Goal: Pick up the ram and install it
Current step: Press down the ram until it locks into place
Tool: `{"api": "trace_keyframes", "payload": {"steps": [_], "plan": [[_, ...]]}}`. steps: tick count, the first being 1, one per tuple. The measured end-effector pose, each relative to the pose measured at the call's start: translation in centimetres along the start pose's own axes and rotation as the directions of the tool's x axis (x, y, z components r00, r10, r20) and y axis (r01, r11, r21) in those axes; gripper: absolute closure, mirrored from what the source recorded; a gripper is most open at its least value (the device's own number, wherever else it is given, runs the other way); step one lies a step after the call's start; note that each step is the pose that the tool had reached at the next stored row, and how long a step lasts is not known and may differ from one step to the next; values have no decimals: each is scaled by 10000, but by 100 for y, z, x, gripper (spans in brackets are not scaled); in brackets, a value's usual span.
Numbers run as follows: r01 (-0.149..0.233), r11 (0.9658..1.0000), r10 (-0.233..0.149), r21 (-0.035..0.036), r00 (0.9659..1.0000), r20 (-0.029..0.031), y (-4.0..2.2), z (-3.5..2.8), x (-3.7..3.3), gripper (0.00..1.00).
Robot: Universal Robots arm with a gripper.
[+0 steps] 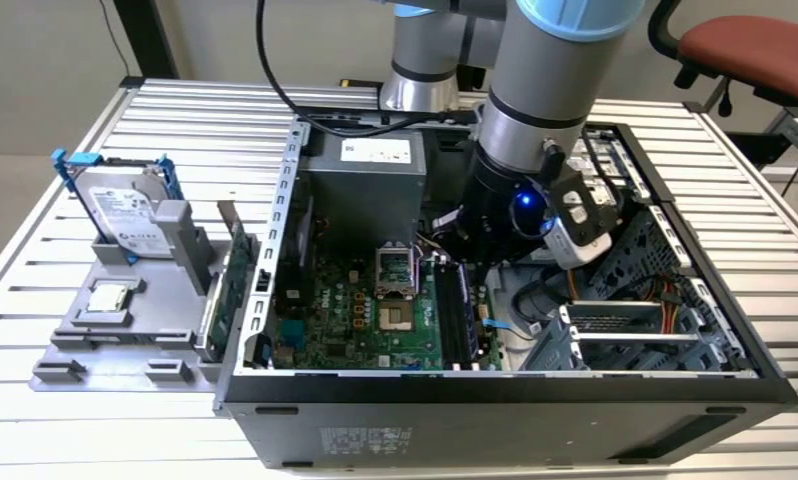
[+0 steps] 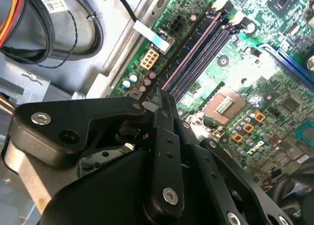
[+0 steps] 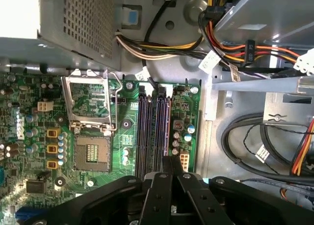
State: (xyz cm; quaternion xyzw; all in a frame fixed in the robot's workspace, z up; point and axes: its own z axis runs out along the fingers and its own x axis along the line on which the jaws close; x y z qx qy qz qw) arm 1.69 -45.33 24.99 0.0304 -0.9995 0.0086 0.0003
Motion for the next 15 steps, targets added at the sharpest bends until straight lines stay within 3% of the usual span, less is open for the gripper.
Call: {"api": "trace_keyframes", "payload": {"steps": [6, 15], "plan": [[729, 9973, -729, 25, 9973, 10, 0, 0, 0, 100], [1662, 9861, -1662, 30, 9861, 26, 0, 0, 0, 100]]}}
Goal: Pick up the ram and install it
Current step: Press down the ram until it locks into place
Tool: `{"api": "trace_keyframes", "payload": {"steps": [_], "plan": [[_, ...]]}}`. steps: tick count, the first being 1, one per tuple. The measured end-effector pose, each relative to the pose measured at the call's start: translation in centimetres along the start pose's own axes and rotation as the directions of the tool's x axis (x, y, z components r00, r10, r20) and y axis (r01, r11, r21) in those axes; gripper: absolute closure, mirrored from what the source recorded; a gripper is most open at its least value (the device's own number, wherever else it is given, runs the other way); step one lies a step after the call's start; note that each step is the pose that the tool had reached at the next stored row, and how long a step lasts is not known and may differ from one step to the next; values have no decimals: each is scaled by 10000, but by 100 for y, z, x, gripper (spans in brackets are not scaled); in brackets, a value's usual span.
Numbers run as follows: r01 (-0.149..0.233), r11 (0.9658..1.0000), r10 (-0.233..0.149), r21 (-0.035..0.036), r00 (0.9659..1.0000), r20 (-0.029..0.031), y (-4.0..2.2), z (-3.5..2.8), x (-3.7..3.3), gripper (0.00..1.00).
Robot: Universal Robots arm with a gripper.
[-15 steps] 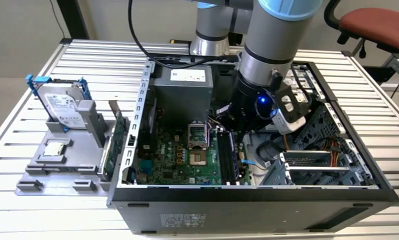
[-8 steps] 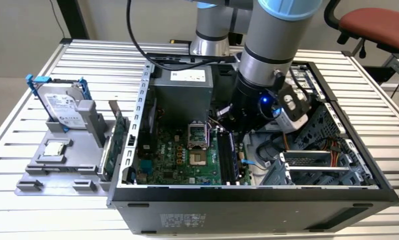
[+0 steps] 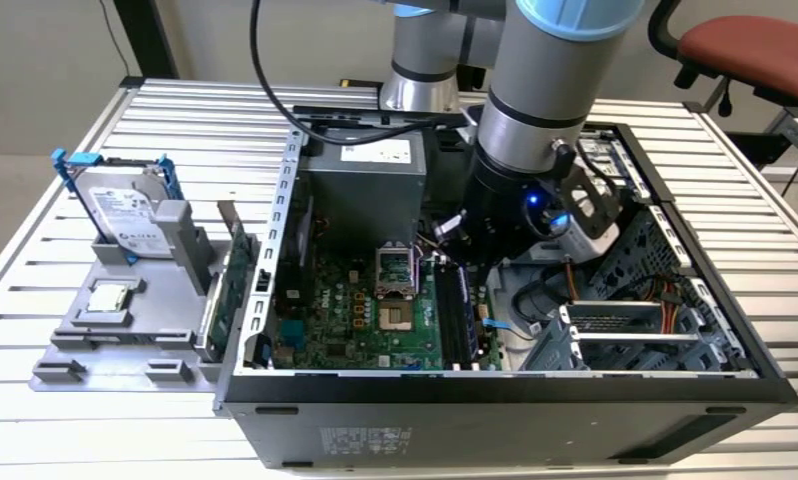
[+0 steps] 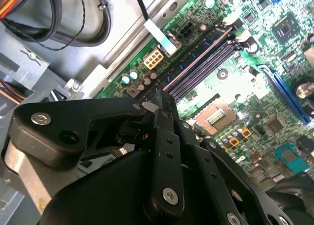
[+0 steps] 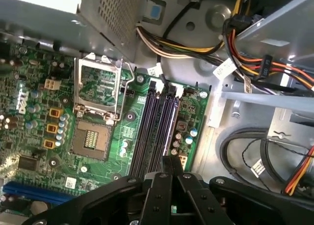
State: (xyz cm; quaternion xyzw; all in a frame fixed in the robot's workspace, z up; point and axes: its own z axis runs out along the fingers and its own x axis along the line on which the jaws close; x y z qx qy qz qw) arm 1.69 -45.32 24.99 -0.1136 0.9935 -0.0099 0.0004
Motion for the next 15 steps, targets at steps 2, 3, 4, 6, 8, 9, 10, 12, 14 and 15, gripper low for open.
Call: {"api": "trace_keyframes", "payload": {"steps": [2, 3, 4, 6, 8, 9, 10, 12, 14, 15], "plan": [[149, 9999, -149, 1, 9999, 3, 0, 0, 0, 100], [223, 9998, -223, 2, 9998, 4, 0, 0, 1, 100], [298, 9996, -298, 3, 9996, 5, 0, -1, 2, 100], [443, 9990, -443, 6, 9990, 7, 1, 0, 3, 100], [566, 9984, -566, 6, 9984, 10, 1, 0, 3, 100], [635, 9980, -635, 5, 9980, 12, 1, 0, 3, 100], [714, 9975, -714, 4, 9974, 14, 1, -1, 3, 100], [876, 9962, -876, 5, 9962, 17, 1, -2, 3, 100], [1031, 9947, -1031, 7, 9947, 19, 1, -4, 4, 100], [1101, 9939, -1101, 8, 9939, 20, 1, -6, 4, 100]]}}
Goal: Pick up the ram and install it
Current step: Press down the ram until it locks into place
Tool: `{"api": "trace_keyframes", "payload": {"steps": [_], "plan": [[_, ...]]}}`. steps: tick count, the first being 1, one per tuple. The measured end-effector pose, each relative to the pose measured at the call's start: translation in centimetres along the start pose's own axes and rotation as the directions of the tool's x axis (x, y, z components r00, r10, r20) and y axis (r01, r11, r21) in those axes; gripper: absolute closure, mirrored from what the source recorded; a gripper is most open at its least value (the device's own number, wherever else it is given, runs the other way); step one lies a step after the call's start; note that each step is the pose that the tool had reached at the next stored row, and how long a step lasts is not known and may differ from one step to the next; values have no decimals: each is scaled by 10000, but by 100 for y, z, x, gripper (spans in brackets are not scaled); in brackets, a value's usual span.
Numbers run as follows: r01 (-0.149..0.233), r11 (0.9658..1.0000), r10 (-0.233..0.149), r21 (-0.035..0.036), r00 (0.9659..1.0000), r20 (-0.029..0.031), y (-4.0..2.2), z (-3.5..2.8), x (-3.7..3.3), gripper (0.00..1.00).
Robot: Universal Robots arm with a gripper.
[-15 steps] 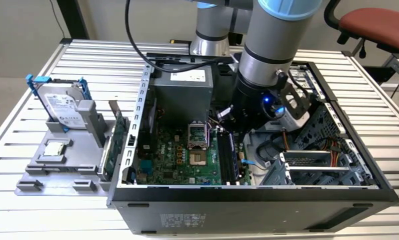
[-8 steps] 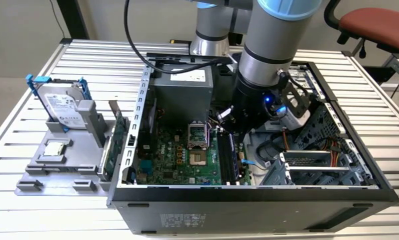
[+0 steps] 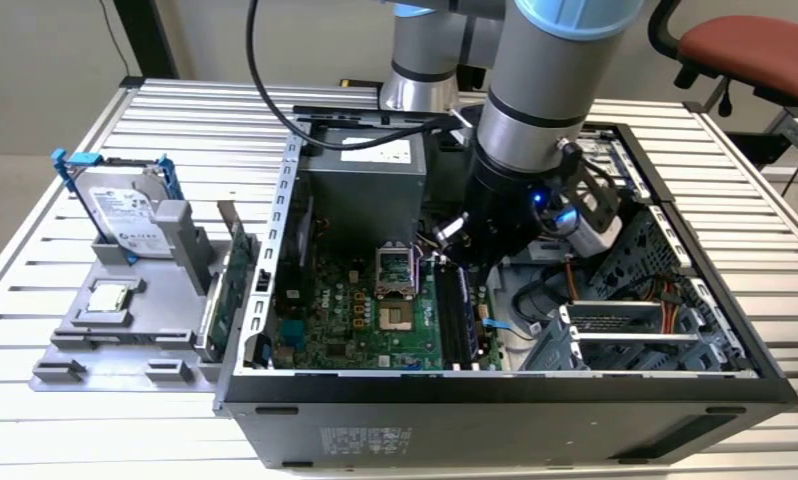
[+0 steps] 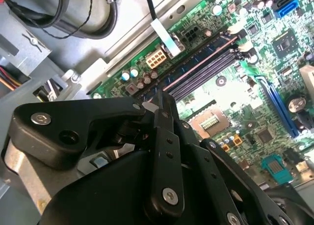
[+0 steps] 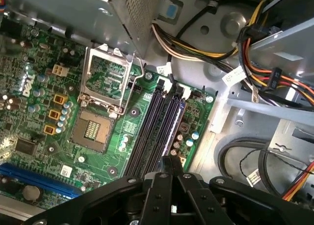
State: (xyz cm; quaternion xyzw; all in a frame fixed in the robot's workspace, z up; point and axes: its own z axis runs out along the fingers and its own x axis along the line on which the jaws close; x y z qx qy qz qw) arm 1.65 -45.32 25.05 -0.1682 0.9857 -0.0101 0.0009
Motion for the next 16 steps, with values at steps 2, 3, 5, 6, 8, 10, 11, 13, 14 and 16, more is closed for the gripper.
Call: {"api": "trace_keyframes", "payload": {"steps": [2, 3, 5, 6, 8, 10, 11, 13, 14, 16], "plan": [[157, 9999, -157, 0, 9999, 3, 0, -3, 0, 100], [251, 9997, -251, 0, 9997, 6, 0, -2, 0, 100], [450, 9990, -450, -1, 9990, 10, 0, -2, 0, 100], [544, 9985, -544, 0, 9985, 12, 0, -2, 0, 100], [739, 9973, -739, 0, 9973, 16, 0, -3, 0, 100], [890, 9960, -890, 1, 9960, 19, 0, -3, 0, 100], [955, 9954, -956, 2, 9954, 20, 0, -3, 0, 100], [1092, 9940, -1092, 3, 9940, 22, 0, -3, 0, 100], [1179, 9930, -1179, 3, 9930, 24, 0, -3, 0, 100], [1349, 9909, -1349, 4, 9909, 27, 0, -4, 0, 100]]}}
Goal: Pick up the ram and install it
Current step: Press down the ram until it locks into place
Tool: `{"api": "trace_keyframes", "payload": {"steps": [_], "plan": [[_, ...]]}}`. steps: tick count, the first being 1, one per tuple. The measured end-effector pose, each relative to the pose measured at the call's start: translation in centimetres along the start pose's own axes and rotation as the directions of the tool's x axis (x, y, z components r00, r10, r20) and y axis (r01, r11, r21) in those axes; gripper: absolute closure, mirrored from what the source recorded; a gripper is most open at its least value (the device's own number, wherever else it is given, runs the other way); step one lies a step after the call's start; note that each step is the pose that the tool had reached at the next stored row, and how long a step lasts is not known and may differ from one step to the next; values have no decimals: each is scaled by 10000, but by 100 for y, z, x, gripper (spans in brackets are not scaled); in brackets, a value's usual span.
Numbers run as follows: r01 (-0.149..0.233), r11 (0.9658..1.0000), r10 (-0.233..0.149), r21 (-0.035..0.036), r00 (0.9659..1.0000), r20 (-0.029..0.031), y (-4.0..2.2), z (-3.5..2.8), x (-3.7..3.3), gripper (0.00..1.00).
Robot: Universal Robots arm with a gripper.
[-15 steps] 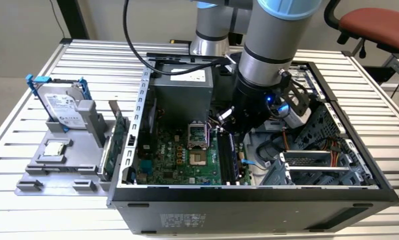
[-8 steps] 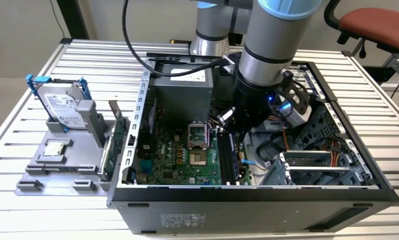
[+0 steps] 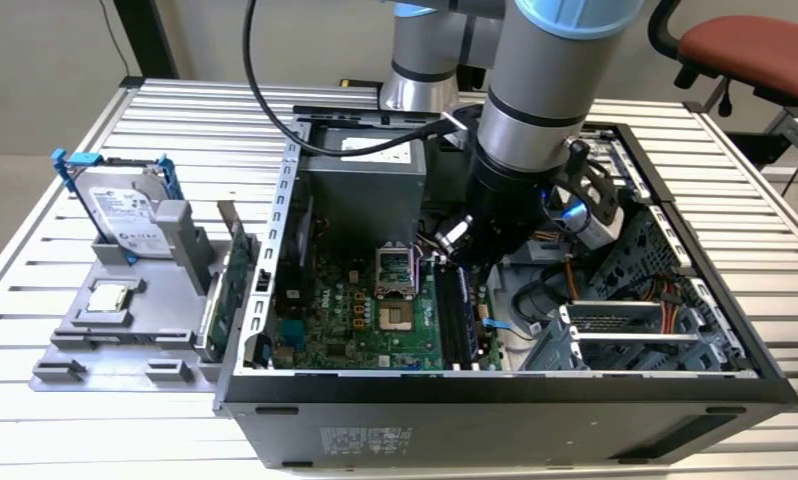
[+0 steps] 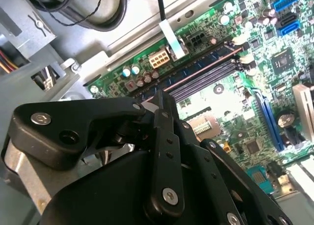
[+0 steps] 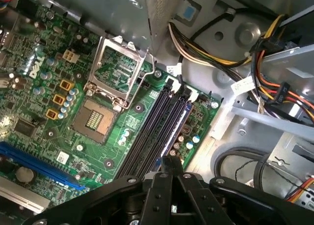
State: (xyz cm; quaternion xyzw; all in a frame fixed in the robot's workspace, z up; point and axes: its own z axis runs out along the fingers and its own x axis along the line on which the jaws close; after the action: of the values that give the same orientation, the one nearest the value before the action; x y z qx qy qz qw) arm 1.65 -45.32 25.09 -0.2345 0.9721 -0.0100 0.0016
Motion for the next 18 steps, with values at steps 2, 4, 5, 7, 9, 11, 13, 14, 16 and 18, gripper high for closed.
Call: {"api": "trace_keyframes", "payload": {"steps": [2, 4, 5, 7, 9, 11, 13, 14, 16, 18], "plan": [[195, 9998, -195, 1, 9998, 4, 0, 0, 1, 100], [397, 9992, -397, 1, 9992, 8, 1, 0, 1, 100], [495, 9988, -495, 2, 9988, 10, 1, 0, 1, 100], [655, 9979, -655, 3, 9979, 13, 1, 0, 2, 100], [764, 9971, -764, 3, 9971, 15, 1, 0, 2, 100], [873, 9962, -873, 4, 9962, 17, 1, 0, 2, 100], [1032, 9947, -1032, 4, 9947, 20, 1, 0, 2, 100], [1140, 9935, -1141, 5, 9935, 22, 2, 0, 2, 100], [1384, 9904, -1384, 8, 9904, 25, 2, -1, 3, 100], [1651, 9863, -1651, 8, 9863, 32, 3, 0, 2, 100]]}}
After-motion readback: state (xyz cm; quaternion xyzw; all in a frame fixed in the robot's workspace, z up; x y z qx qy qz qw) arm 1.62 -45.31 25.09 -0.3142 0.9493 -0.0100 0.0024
